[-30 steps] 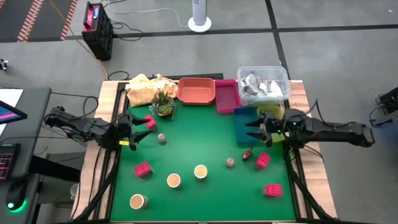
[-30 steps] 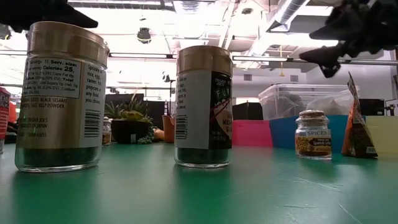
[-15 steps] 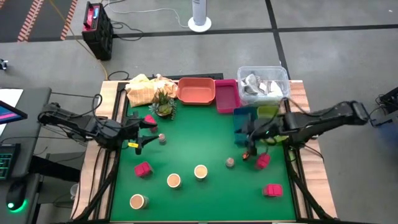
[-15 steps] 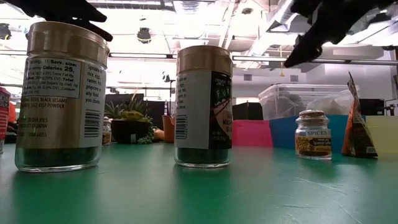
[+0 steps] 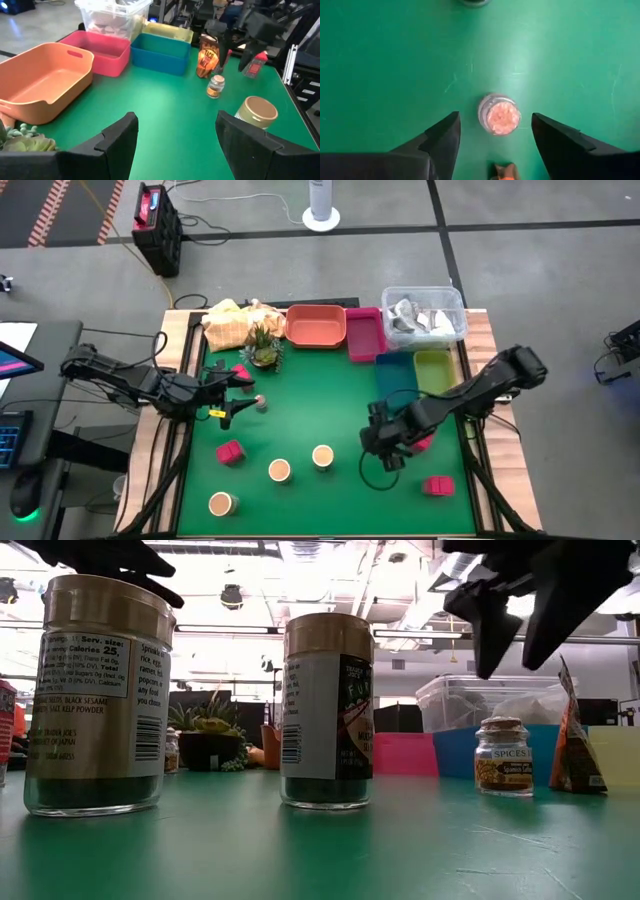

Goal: Sort spices by type
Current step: Put the brown seasoning bottle into the blue bin

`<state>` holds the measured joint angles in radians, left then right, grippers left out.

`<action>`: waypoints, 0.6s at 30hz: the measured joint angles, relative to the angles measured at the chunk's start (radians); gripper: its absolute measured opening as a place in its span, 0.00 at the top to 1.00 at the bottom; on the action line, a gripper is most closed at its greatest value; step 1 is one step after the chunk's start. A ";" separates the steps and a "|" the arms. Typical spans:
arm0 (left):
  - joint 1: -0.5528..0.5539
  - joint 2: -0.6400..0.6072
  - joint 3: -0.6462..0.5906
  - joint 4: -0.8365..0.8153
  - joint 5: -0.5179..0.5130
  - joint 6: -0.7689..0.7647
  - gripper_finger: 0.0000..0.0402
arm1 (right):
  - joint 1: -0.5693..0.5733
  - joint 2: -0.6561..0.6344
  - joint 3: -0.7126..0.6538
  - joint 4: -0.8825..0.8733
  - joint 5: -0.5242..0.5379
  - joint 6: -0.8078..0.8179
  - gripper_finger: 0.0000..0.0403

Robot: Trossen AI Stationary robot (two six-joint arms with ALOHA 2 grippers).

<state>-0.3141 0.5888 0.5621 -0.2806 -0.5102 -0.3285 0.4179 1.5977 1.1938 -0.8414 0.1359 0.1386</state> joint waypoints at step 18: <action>0.000 0.000 0.000 -0.046 -0.002 -0.025 0.36 | -0.042 0.218 0.090 -0.123 -0.006 -0.119 0.20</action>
<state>-0.3141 0.5888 0.5617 -0.3267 -0.5125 -0.3531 0.3758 1.8162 1.2836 -0.9640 0.1299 0.0200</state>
